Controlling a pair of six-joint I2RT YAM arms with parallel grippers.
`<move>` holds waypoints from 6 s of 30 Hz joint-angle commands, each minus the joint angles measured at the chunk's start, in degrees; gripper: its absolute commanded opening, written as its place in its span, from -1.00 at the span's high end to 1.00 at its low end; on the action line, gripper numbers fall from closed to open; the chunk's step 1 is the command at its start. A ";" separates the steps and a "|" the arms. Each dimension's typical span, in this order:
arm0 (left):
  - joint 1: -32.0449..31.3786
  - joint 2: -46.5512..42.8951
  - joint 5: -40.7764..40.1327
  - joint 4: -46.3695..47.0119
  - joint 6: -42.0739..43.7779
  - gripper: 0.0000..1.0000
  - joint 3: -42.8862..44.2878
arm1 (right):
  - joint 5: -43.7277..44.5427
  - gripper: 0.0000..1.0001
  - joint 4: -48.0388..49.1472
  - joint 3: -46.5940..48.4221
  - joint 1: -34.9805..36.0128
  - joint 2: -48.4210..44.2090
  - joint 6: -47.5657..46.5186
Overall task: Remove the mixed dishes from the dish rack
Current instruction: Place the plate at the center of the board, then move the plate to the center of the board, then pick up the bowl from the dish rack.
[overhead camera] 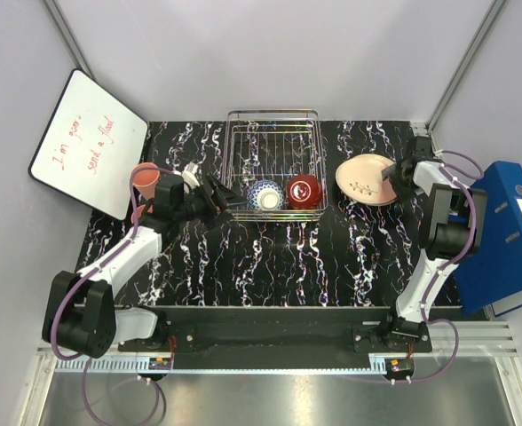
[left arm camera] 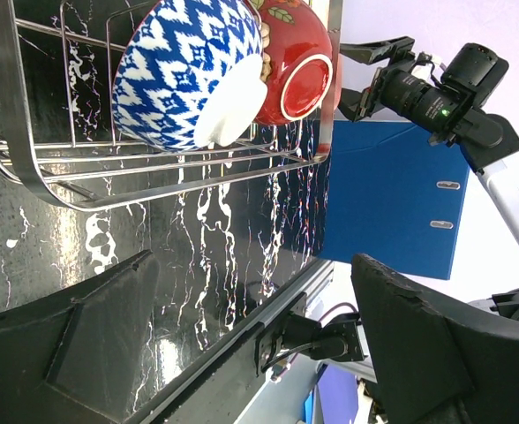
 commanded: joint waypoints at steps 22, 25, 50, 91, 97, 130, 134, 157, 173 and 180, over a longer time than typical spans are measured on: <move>-0.80 -0.75 1.00 2.60 0.25 -0.85 -0.37 | 8.67 -0.42 1.30 -3.12 -0.51 -5.90 -3.07; -0.97 -0.66 1.00 2.69 0.16 -0.85 -0.28 | 8.68 -0.51 2.83 -3.75 -0.51 -9.69 -2.28; -3.17 -5.93 -5.94 -5.83 7.01 -0.79 3.93 | 7.18 0.99 5.73 -25.89 17.06 -43.27 -2.98; -3.61 -4.27 -7.71 -7.60 7.20 -0.79 3.32 | 8.15 1.00 -6.83 -5.87 6.96 2.86 -1.66; -3.70 -4.09 -7.62 -7.68 7.02 -0.79 3.32 | 7.88 1.00 -9.12 0.80 6.44 6.56 -2.98; -3.61 -2.86 -11.22 -14.89 12.82 -0.78 10.17 | -0.63 0.41 -11.07 13.58 8.02 0.19 -5.79; -3.61 -4.26 -13.15 -16.65 14.22 -0.78 11.84 | -2.22 0.04 -8.43 7.60 8.37 -8.45 -5.62; -2.65 28.33 -15.64 -27.37 38.92 -0.84 41.38 | -20.59 -0.14 15.92 -25.80 20.85 -52.84 -7.46; -2.73 32.03 -3.41 -22.36 37.52 -0.76 39.80 | -22.61 -0.13 19.26 -32.31 21.20 -54.52 -4.65; -3.26 33.35 -2.26 -23.06 38.22 -0.78 39.80 | -23.31 -0.13 20.58 -33.37 21.29 -54.44 -3.51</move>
